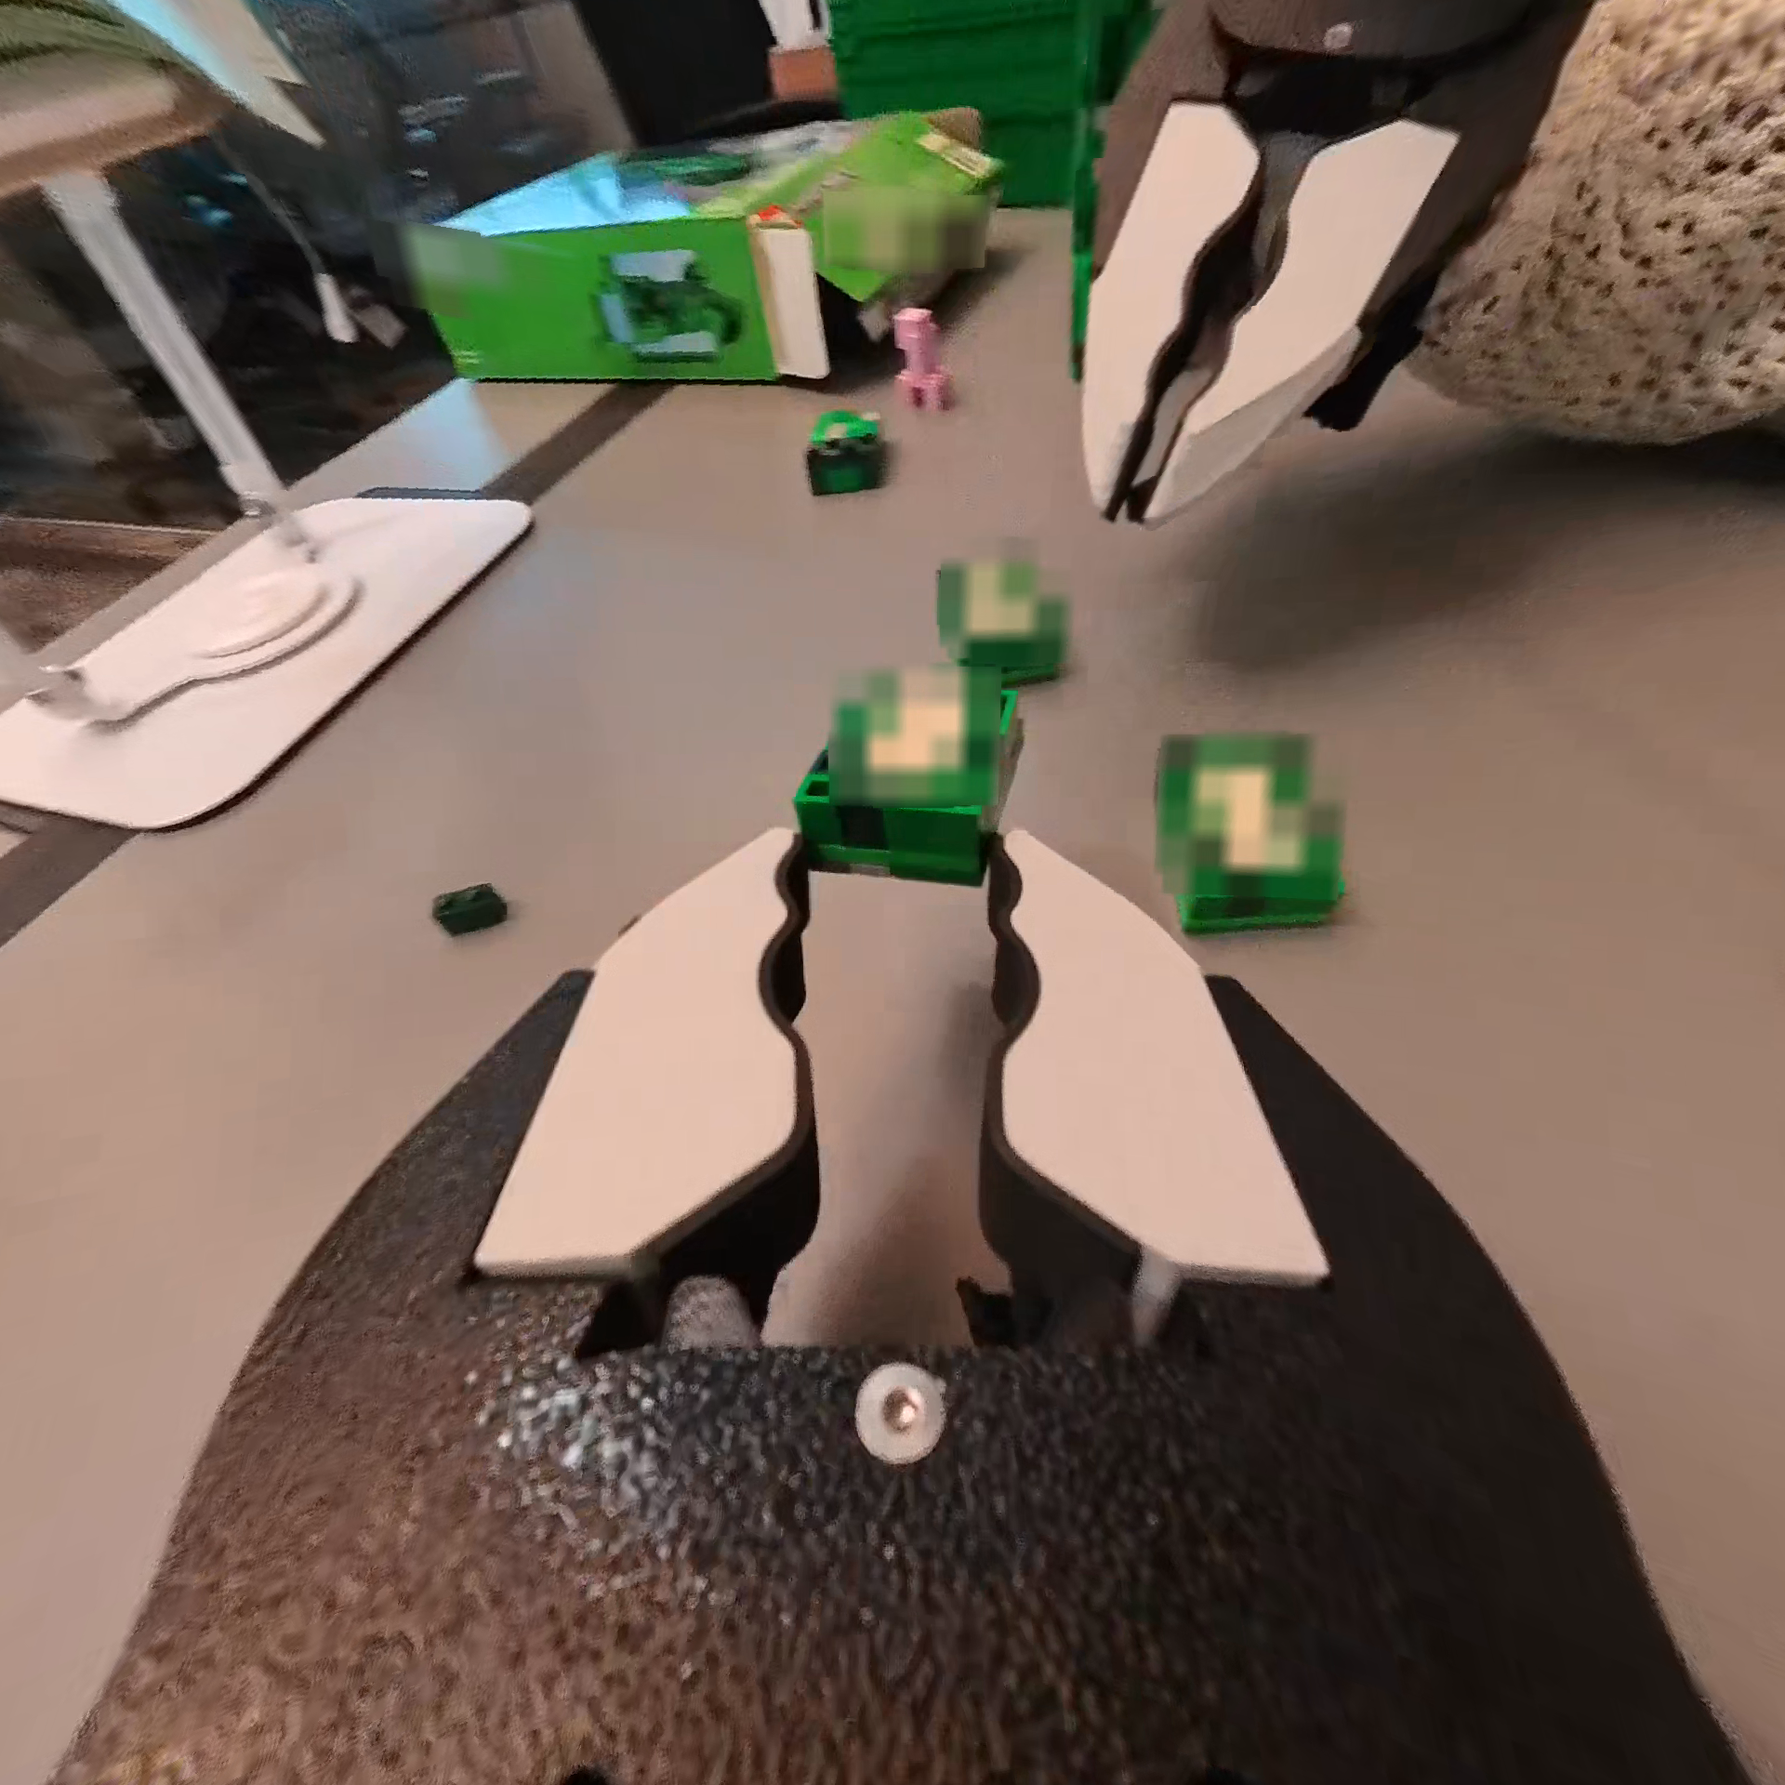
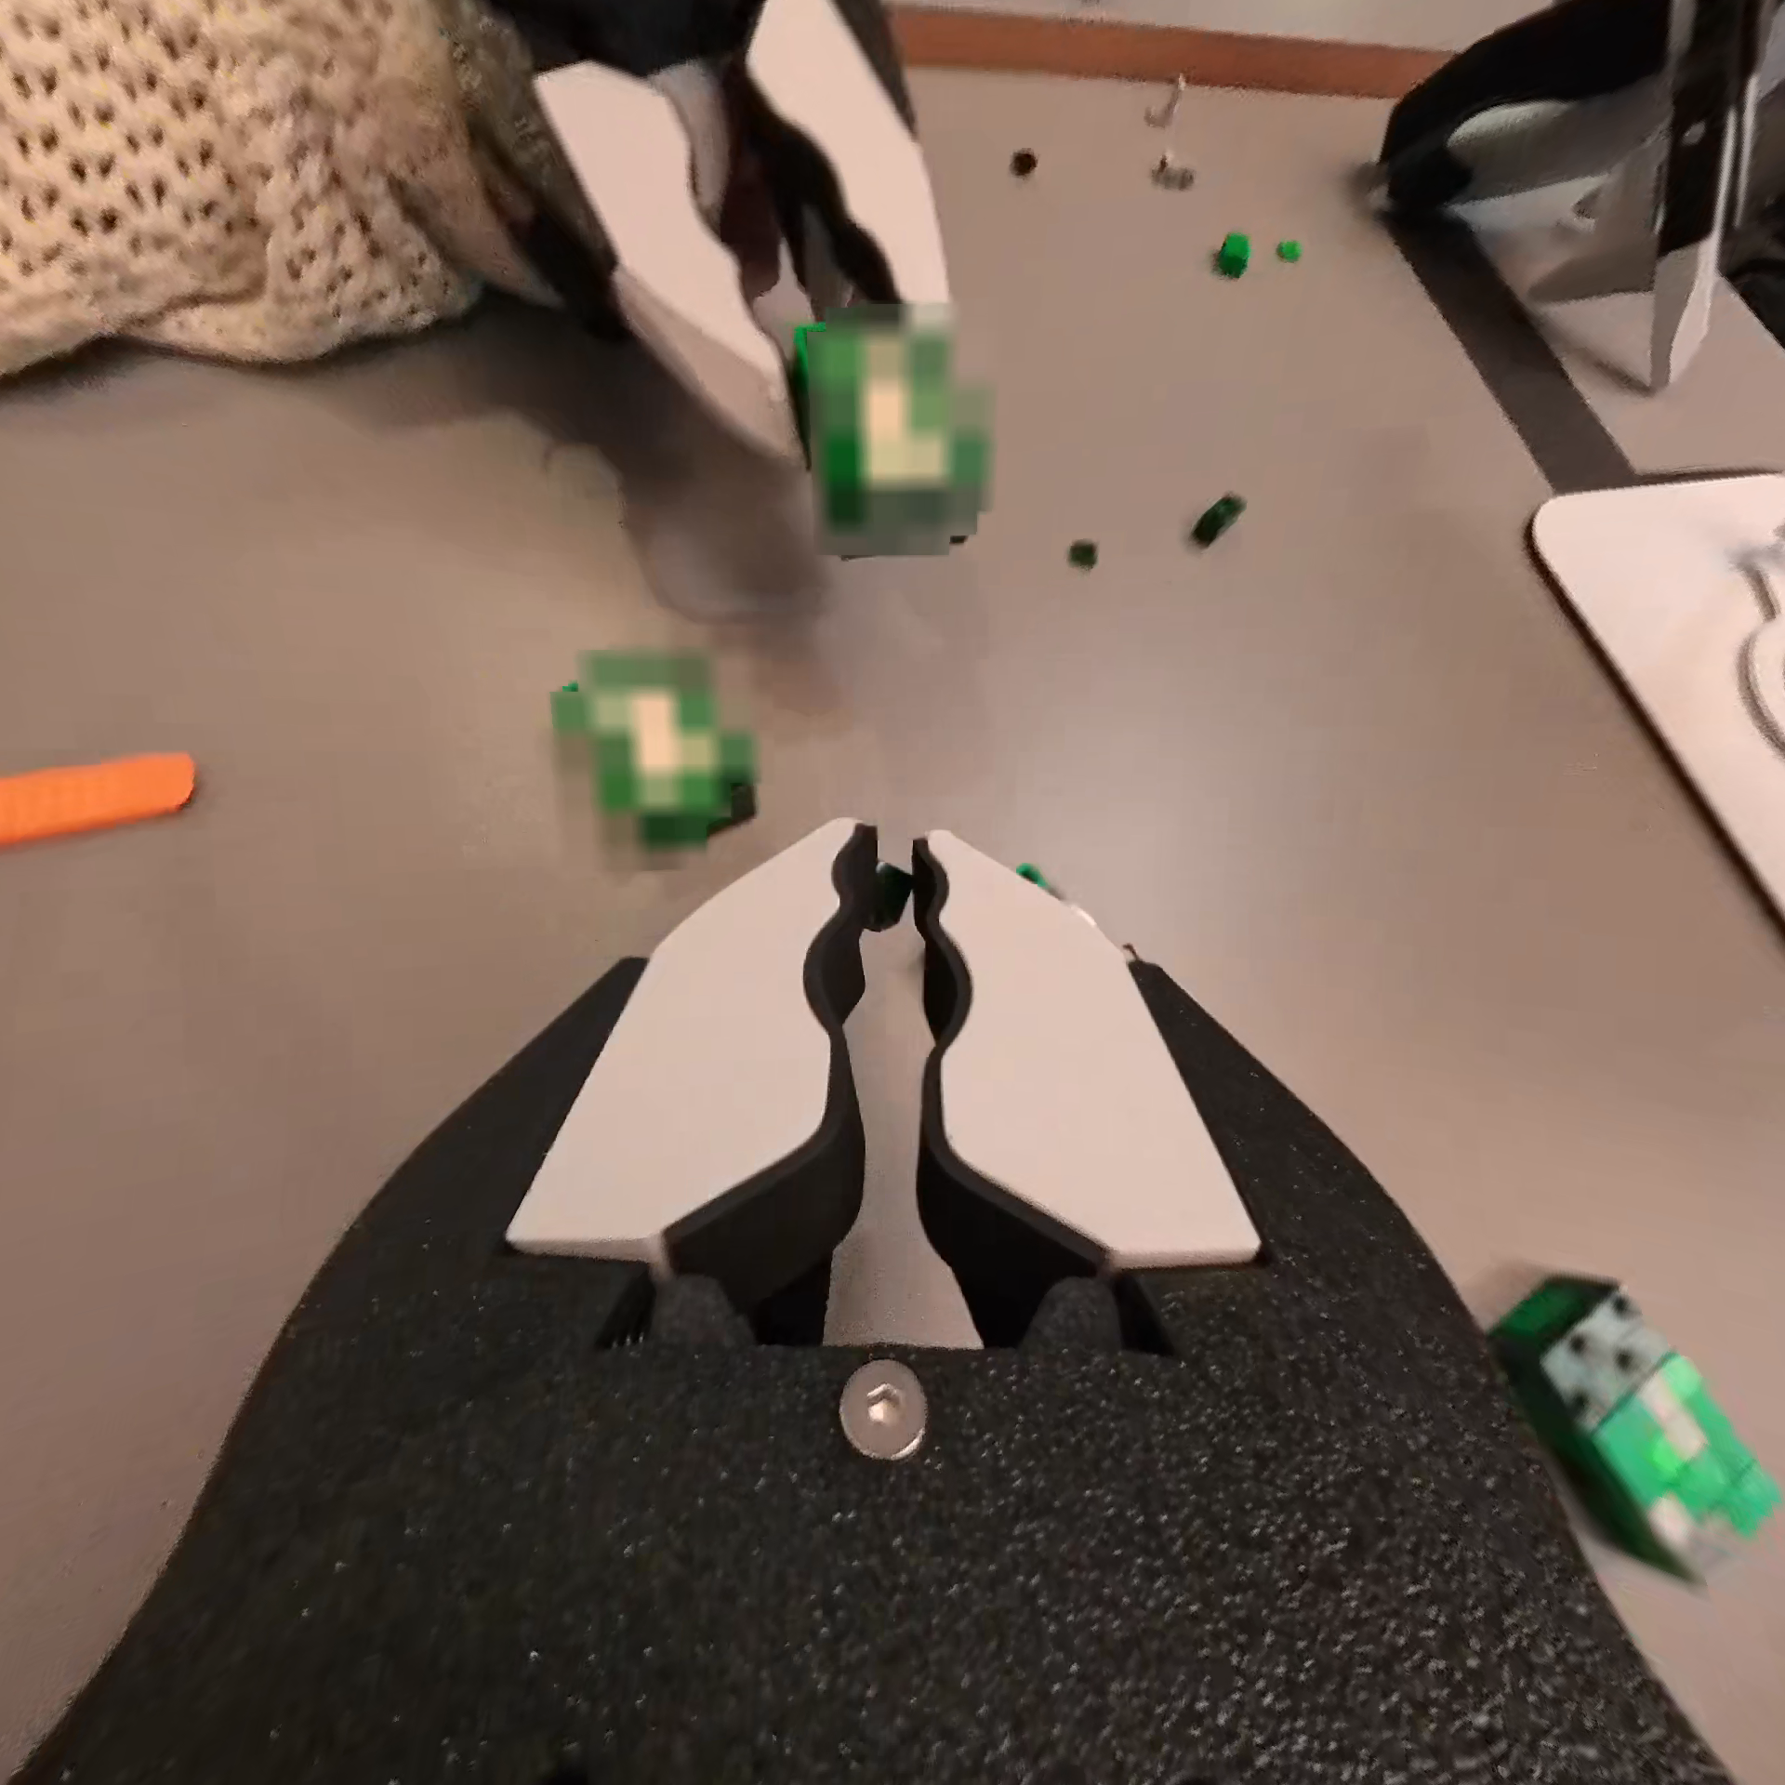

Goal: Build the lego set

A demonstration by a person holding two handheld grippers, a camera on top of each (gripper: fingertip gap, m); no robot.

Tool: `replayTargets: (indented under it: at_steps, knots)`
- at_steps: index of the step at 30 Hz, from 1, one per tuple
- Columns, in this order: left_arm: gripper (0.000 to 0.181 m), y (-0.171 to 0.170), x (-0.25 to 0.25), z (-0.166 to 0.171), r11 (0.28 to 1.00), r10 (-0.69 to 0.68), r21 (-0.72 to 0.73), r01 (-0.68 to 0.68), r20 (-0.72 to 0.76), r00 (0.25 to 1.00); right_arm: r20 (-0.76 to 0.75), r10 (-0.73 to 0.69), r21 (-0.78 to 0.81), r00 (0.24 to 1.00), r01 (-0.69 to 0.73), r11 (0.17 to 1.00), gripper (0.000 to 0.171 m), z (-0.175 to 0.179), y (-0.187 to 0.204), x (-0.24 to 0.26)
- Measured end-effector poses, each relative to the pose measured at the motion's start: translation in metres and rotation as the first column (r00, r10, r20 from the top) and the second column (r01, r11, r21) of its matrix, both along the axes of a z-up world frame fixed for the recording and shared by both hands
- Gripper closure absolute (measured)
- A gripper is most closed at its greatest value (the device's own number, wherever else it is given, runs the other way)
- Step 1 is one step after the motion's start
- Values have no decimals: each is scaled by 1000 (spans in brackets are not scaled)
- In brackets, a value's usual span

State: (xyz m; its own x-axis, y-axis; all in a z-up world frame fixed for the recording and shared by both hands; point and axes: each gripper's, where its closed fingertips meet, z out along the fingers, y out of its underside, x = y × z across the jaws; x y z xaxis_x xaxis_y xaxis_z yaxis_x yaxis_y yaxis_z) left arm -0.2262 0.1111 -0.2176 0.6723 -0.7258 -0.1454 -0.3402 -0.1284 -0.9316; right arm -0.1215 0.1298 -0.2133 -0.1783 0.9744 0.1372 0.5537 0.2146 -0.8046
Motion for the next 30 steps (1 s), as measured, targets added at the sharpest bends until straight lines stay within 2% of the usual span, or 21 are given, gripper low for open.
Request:
replayTargets:
  at_steps: [3,9,15,17,21,24,28,30]
  knots:
    - [146,-2,6,-6,1000,-21,-4,21,-50,999,12,8,-2,1000,-8,1000,164,-18,-15,21]
    - [146,-4,10,-8,999,-35,-22,34,-64,997,128,14,42,992,-19,999,164,-45,-24,36]
    - [146,-7,15,-10,998,-54,-26,52,-104,993,265,-39,22,964,35,999,155,-47,-24,49]
    - [146,-8,16,-10,998,-60,-27,58,-112,992,315,-54,66,947,35,997,152,-47,-23,57]
    - [146,-9,17,-9,998,-66,-26,64,-107,992,336,-92,93,937,65,994,153,-47,-20,61]
    - [146,-9,16,-8,998,-61,-21,59,-115,991,341,-216,76,915,202,976,158,-46,-9,68]
    - [146,-10,20,-5,998,-70,-12,70,-111,991,332,-289,-75,898,331,941,163,-43,-11,68]
    - [146,-12,23,-4,997,-77,-5,77,-116,990,336,-377,-127,863,438,890,169,-39,-5,66]
